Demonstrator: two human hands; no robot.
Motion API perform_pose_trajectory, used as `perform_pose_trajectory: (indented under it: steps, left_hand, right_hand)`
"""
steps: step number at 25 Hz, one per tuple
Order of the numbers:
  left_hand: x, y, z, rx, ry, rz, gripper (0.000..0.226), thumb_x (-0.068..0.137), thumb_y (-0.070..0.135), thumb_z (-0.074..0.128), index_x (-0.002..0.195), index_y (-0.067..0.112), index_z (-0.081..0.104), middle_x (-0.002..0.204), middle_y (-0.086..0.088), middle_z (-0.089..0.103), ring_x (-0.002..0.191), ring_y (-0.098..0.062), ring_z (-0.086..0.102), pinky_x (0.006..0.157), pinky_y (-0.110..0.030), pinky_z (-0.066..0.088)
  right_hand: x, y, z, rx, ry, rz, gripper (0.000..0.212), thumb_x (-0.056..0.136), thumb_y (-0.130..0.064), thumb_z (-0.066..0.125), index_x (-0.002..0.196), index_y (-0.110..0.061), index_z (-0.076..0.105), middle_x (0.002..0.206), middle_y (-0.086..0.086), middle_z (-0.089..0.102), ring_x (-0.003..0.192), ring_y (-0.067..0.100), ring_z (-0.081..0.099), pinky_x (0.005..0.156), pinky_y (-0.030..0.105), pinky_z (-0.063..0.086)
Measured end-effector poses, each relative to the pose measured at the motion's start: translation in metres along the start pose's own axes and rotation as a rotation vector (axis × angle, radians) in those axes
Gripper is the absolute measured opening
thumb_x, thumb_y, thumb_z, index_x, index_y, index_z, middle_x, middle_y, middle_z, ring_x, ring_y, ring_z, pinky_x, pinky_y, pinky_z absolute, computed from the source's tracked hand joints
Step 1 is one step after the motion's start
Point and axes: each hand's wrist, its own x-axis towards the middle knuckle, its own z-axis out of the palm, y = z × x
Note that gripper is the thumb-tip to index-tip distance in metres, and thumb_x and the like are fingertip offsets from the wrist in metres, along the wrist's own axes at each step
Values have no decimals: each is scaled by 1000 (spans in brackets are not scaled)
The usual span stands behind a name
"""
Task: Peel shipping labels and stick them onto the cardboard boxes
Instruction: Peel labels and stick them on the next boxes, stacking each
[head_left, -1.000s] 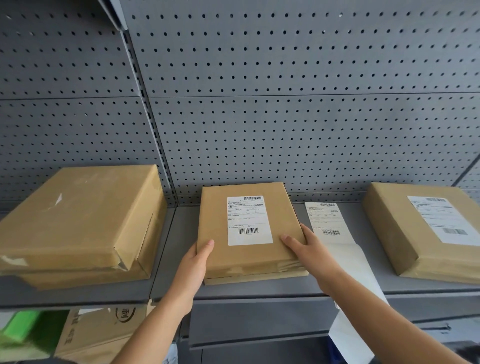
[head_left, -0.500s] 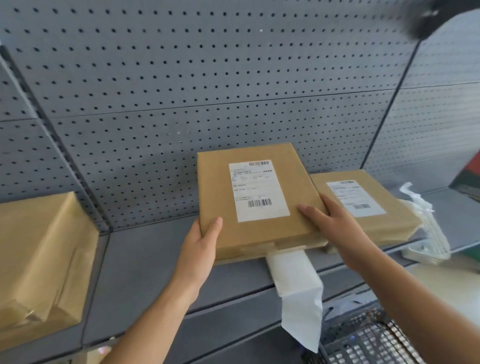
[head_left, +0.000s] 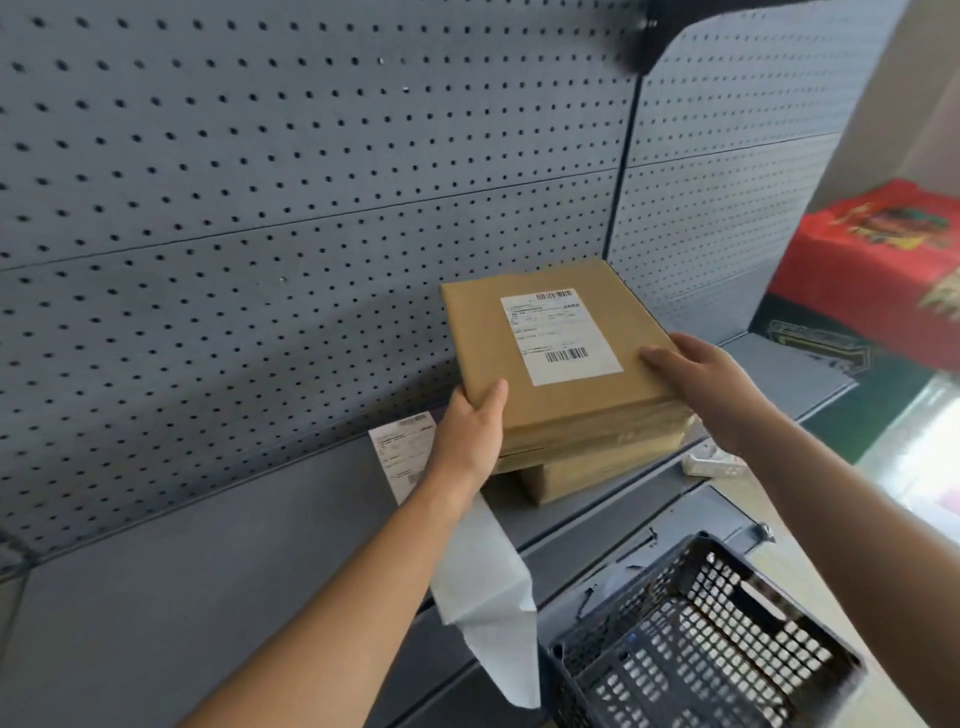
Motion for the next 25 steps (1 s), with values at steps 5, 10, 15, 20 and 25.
perform_pose_trajectory:
  steps: [5, 10, 15, 20, 25]
  left_hand:
    - [27, -8, 37, 32, 0, -99, 57, 101, 54, 46, 140, 13, 50, 133, -1, 61, 116, -21, 57, 102, -36, 45]
    - [43, -10, 50, 44, 11, -112, 57, 100, 53, 48, 141, 13, 49, 136, -4, 61, 117, -22, 58, 97, -33, 44]
    - [39, -9, 42, 78, -9, -93, 61, 99, 56, 50, 147, 19, 45, 144, -2, 59, 124, -21, 57, 100, -32, 42]
    - [16, 16, -6, 375, 186, 123, 70, 101, 56, 46, 160, 22, 28, 166, 0, 33, 151, -21, 33, 121, -44, 30]
    - [-33, 47, -97, 638, 422, 266, 62, 102, 57, 41, 156, 28, 33, 162, 7, 39, 147, -18, 38, 116, -47, 37]
  right_hand:
    - [37, 27, -16, -70, 22, 56, 56, 84, -55, 66, 133, -29, 62, 119, -4, 67, 103, 15, 64, 89, 31, 48]
    - [54, 37, -21, -87, 8, 84, 51, 88, -52, 65, 131, -27, 63, 119, -2, 66, 102, 14, 61, 81, 27, 44]
    - [50, 30, -21, -224, 63, 1, 50, 91, -49, 62, 135, -26, 57, 128, -3, 62, 105, 15, 61, 86, 31, 47]
    - [30, -13, 3, -527, 134, -314, 47, 93, -53, 50, 135, -32, 55, 143, -3, 53, 126, 23, 52, 101, 42, 43]
    - [-4, -79, 74, -593, 26, -595, 42, 98, -44, 51, 135, -27, 57, 142, -2, 54, 124, 24, 53, 88, 35, 41]
